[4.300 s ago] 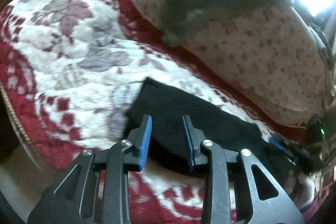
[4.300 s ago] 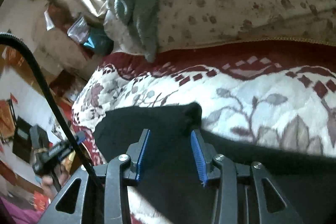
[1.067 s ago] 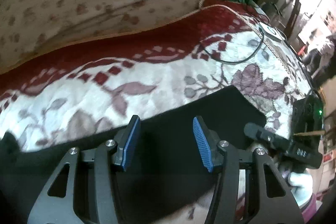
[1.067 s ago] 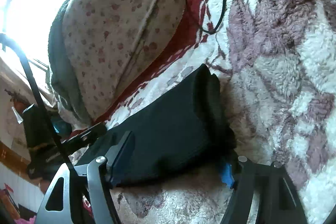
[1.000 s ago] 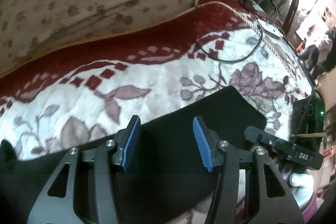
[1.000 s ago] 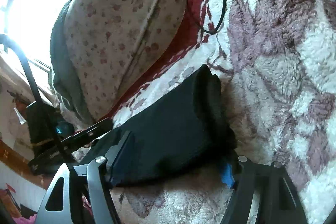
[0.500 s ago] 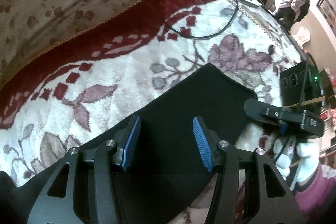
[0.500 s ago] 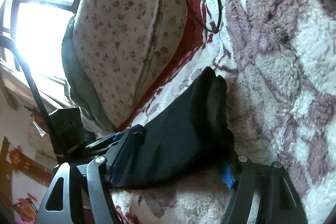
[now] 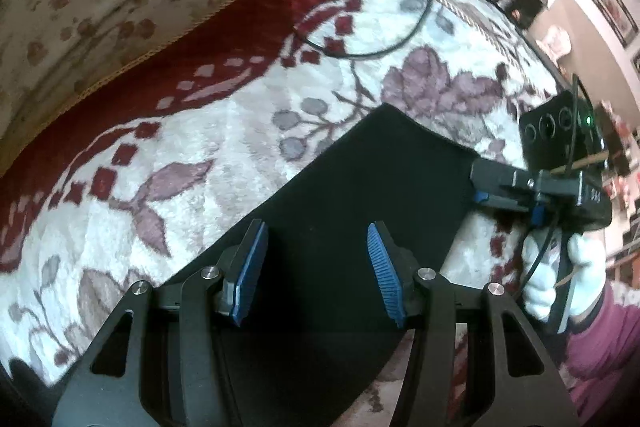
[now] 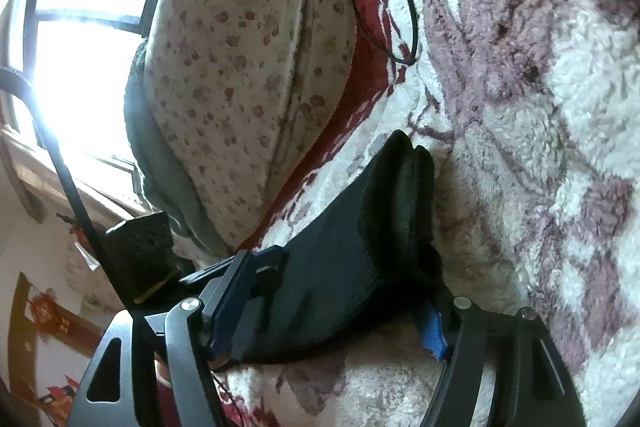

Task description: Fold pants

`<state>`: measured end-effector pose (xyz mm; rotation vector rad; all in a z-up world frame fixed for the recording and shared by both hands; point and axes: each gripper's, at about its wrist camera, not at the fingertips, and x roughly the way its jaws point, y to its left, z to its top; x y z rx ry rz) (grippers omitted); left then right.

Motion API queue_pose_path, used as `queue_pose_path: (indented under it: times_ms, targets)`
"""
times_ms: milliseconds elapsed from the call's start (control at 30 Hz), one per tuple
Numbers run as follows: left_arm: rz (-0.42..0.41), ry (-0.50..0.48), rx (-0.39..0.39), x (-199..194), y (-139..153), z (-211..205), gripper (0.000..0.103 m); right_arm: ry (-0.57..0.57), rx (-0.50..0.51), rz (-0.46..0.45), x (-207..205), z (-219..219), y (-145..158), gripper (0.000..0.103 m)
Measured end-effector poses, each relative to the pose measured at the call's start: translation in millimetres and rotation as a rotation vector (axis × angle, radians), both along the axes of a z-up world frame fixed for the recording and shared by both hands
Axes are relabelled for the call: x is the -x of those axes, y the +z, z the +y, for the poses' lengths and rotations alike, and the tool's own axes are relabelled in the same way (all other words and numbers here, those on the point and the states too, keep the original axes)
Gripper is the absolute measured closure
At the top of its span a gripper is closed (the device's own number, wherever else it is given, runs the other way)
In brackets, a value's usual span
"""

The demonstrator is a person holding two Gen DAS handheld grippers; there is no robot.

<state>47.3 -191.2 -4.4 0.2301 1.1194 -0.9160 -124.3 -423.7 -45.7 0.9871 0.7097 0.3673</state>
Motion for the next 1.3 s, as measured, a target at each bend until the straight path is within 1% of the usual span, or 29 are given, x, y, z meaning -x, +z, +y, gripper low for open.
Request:
queue_pose_path:
  times_ms: [100,233,333,400,467,500,533,667,700,733,767,800,867,900,933,967,1000,1033,1067,1133,1233,1300]
  targets:
    - [-0.008,-0.059,-0.009,-3.5,0.5,-10.0,0.051,0.000,0.007,0.000,0.0,0.6,0.9,0.033]
    - [-0.004,-0.111,0.004,-15.0,-0.1,-22.9,0.051,-0.002,0.014,0.000,-0.6,1.5,0.7,0.033]
    - [0.005,-0.139,-0.025,-26.0,-10.7,-33.6,0.051,-0.001,0.017,0.000,-1.9,1.5,0.6,0.033]
    - [0.030,-0.164,-0.039,-31.2,-18.6,-40.3,0.050,0.001,0.014,0.000,-3.0,1.2,-0.1,0.033]
    - [0.046,-0.187,-0.030,-34.0,-22.5,-45.3,0.050,0.003,0.021,0.000,-3.6,1.7,0.2,0.033]
    - [0.052,-0.200,-0.023,-35.0,-23.3,-47.8,0.048,0.004,0.023,-0.001,-3.8,2.4,0.6,0.033]
    - [0.055,-0.214,-0.024,-35.7,-24.5,-50.8,0.042,0.006,0.027,-0.001,-3.9,2.9,0.6,0.033]
    - [0.065,-0.254,-0.030,-37.2,-29.2,-60.1,0.034,0.018,0.032,-0.007,-4.4,3.0,0.0,0.033]
    - [0.067,-0.262,-0.028,-36.9,-30.0,-62.0,0.031,0.018,0.026,-0.012,-4.0,2.0,-0.3,0.034]
    - [0.066,-0.269,-0.026,-35.8,-30.8,-64.1,0.030,0.011,0.018,-0.018,-3.3,0.5,-0.8,0.040]
    - [0.057,-0.270,-0.026,-34.5,-31.3,-65.7,0.030,0.006,0.017,-0.018,-3.6,-0.5,-1.8,0.048]
    - [0.040,-0.275,-0.036,-32.2,-31.7,-68.4,0.030,0.008,0.022,-0.015,-4.1,-0.3,-2.6,0.051]
    - [0.003,-0.293,-0.053,-26.5,-30.7,-74.0,0.036,0.017,0.044,-0.012,-5.9,2.0,-3.2,0.061]
    - [-0.005,-0.301,-0.050,-24.7,-29.5,-75.5,0.043,0.020,0.049,-0.011,-6.4,2.9,-3.0,0.063]
    - [-0.001,-0.303,-0.041,-23.0,-28.5,-76.3,0.058,0.020,0.052,-0.012,-6.4,3.0,-3.1,0.067]
    - [0.012,-0.304,-0.027,-22.7,-27.4,-76.0,0.062,0.018,0.048,-0.018,-5.8,2.3,-2.8,0.073]
    - [0.023,-0.299,-0.012,-22.8,-26.6,-75.1,0.080,0.019,0.038,-0.028,-5.3,1.5,-2.4,0.075]
    - [0.032,-0.300,-0.004,-22.7,-25.9,-74.6,0.083,0.020,0.031,-0.034,-4.9,1.5,-2.1,0.081]
    - [0.019,-0.293,0.001,-20.6,-24.7,-73.5,0.085,0.022,0.023,-0.045,-4.2,0.9,-1.1,0.083]
    - [0.007,-0.283,0.015,-19.4,-21.4,-71.4,0.088,0.028,0.020,-0.065,-2.4,0.7,1.8,0.085]
    - [0.012,-0.244,0.052,-17.0,-13.8,-67.4,0.090,0.035,0.031,-0.091,-1.8,5.1,8.2,0.089]
    - [-0.007,-0.227,0.084,-13.8,-1.1,-60.1,0.090,0.047,0.034,-0.126,1.0,8.2,15.3,0.089]
